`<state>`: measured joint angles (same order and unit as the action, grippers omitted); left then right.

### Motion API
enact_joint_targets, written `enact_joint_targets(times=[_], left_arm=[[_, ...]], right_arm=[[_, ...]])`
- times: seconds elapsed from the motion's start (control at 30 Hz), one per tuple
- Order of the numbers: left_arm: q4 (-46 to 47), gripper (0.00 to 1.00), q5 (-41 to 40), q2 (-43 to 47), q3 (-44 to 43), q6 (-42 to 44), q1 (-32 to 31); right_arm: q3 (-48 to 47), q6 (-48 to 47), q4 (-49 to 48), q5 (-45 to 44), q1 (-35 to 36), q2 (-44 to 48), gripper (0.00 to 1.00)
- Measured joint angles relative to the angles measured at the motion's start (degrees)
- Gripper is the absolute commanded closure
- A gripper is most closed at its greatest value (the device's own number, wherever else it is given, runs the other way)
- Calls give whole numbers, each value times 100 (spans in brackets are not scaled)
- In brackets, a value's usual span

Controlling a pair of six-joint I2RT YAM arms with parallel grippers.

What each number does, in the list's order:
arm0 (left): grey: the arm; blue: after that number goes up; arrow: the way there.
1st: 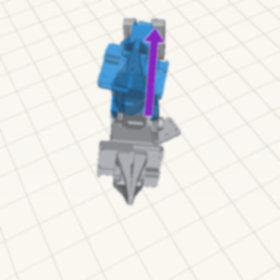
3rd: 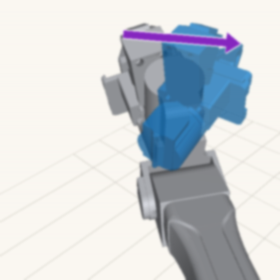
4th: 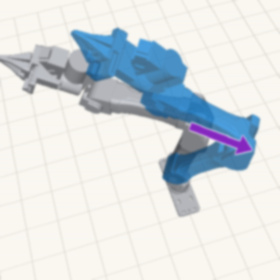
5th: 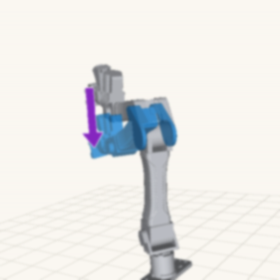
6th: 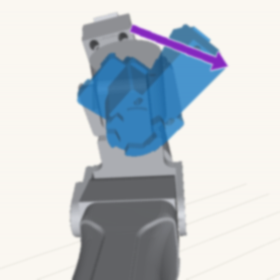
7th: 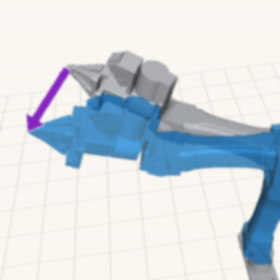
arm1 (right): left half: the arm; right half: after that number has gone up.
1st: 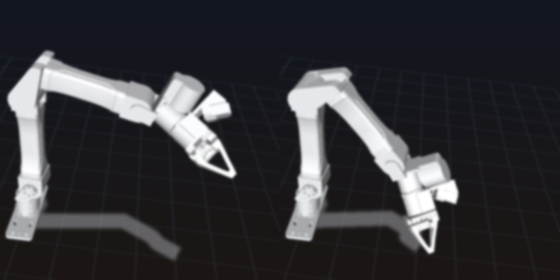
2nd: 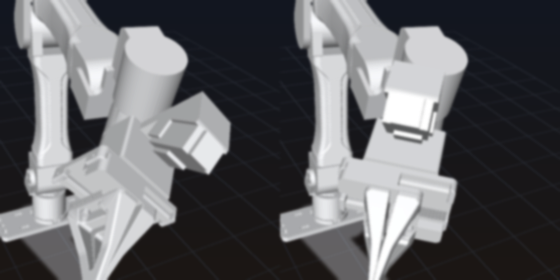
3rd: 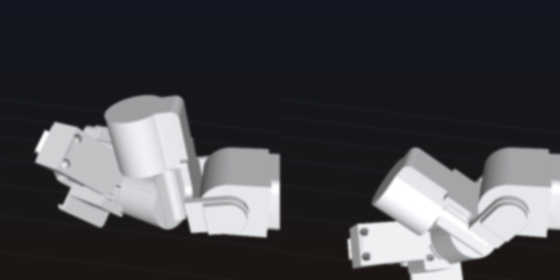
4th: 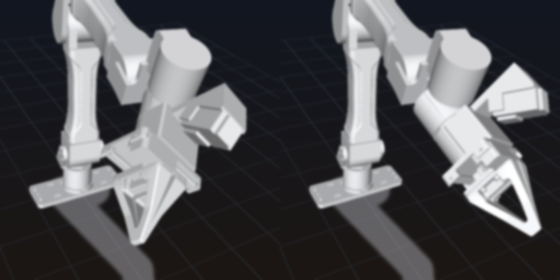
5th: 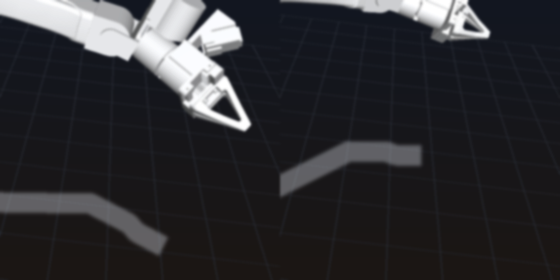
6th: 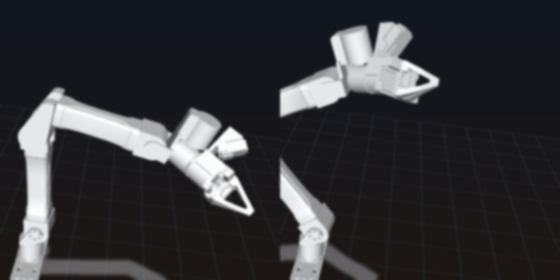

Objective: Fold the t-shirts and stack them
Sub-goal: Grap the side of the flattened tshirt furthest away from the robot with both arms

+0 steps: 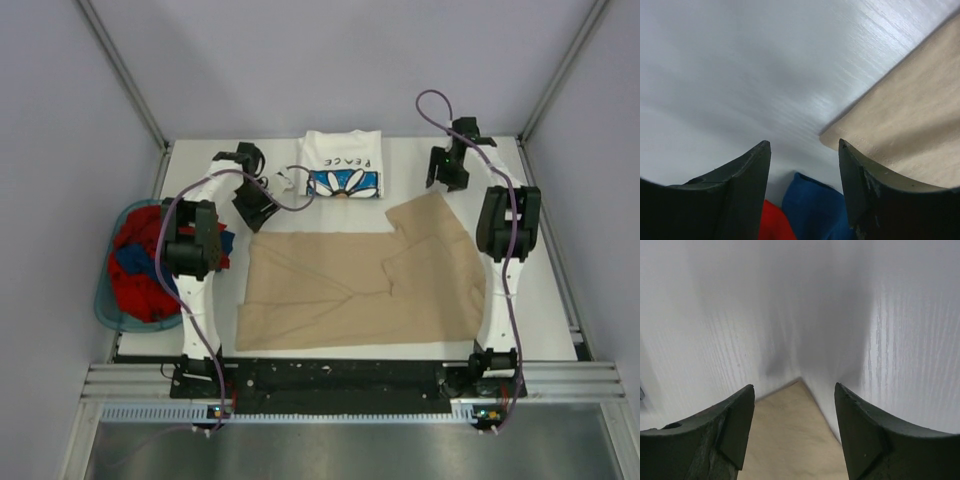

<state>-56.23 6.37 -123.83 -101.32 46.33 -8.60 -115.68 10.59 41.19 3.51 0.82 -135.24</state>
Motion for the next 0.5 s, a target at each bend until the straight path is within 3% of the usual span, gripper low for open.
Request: enact_joint_targets(times=[0.23, 0.43, 0.5], left_arm=[[-319, 38, 413, -142, -15, 175, 33], [-398, 40, 479, -278, -74, 205, 28], [-422, 43, 474, -317, -140, 214, 28]], right_arm=[[11, -4, 170, 92, 87, -7, 53], [94, -46, 184, 114, 127, 26, 100], [107, -33, 219, 142, 146, 26, 100]])
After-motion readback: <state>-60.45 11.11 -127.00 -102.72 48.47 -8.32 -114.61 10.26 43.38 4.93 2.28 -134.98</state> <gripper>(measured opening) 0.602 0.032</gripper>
